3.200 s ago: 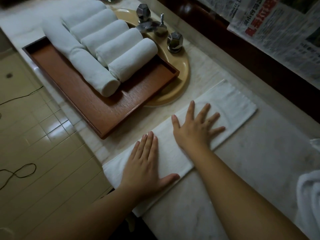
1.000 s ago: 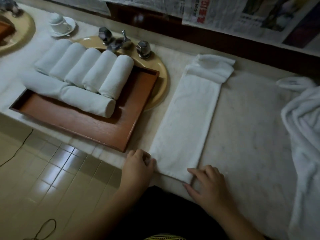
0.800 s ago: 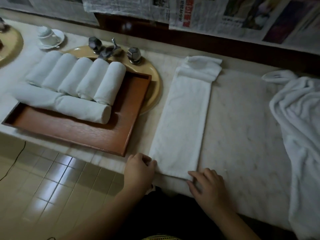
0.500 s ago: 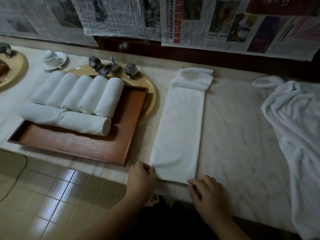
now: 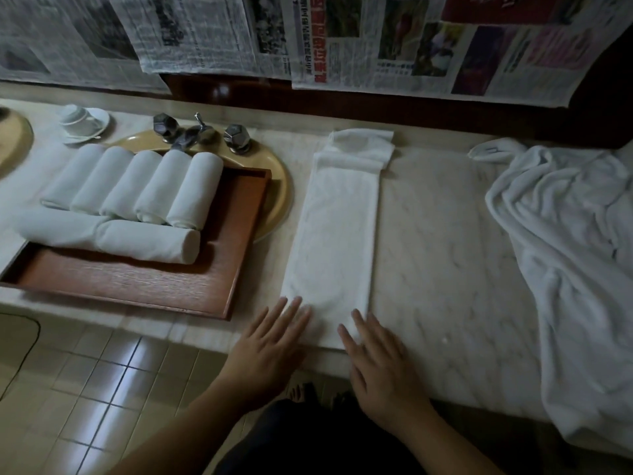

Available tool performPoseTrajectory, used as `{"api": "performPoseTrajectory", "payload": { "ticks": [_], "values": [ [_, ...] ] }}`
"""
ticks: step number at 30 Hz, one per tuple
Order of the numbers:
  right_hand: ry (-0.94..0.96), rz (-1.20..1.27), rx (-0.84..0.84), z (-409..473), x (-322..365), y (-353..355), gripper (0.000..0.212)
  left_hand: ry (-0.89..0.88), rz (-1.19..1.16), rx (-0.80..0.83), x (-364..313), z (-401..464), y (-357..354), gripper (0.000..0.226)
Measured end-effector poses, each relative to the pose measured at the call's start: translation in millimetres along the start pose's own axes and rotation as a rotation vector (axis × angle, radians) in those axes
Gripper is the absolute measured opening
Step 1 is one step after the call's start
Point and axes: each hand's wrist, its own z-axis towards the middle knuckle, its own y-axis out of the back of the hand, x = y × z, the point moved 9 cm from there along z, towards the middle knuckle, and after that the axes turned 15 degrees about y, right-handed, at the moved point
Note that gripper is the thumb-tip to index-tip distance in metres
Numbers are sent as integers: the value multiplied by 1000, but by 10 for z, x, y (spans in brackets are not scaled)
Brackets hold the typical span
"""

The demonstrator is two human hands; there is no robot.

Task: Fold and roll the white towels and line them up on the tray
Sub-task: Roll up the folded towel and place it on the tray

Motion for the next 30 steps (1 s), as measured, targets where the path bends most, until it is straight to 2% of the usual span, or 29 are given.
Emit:
{"api": "performPoseTrajectory", "payload": {
  "ticks": [2, 5, 11, 16, 20, 26, 30],
  "values": [
    [88, -46, 67, -38, 86, -126, 68, -87, 48, 64, 66, -72, -135, 70],
    [101, -92, 130, -132, 92, -253, 71, -140, 54, 71, 153, -87, -174, 75],
    [75, -130, 54, -244, 178, -215, 60, -251, 0, -39, 182, -164, -98, 67],
    [-41, -90, -65, -340, 210, -64, 40, -311, -71, -98, 233, -324, -34, 56],
    [-128, 21, -132, -345, 216, 23, 31, -288, -152, -128, 284, -276, 62, 42],
    [-431, 347, -203, -324, -31, 39, 19, -212, -268, -106, 299, -218, 106, 32],
    [-457, 397, -207, -270, -65, 69, 16, -232, -264, -85, 273, -208, 92, 20]
  ]
}}
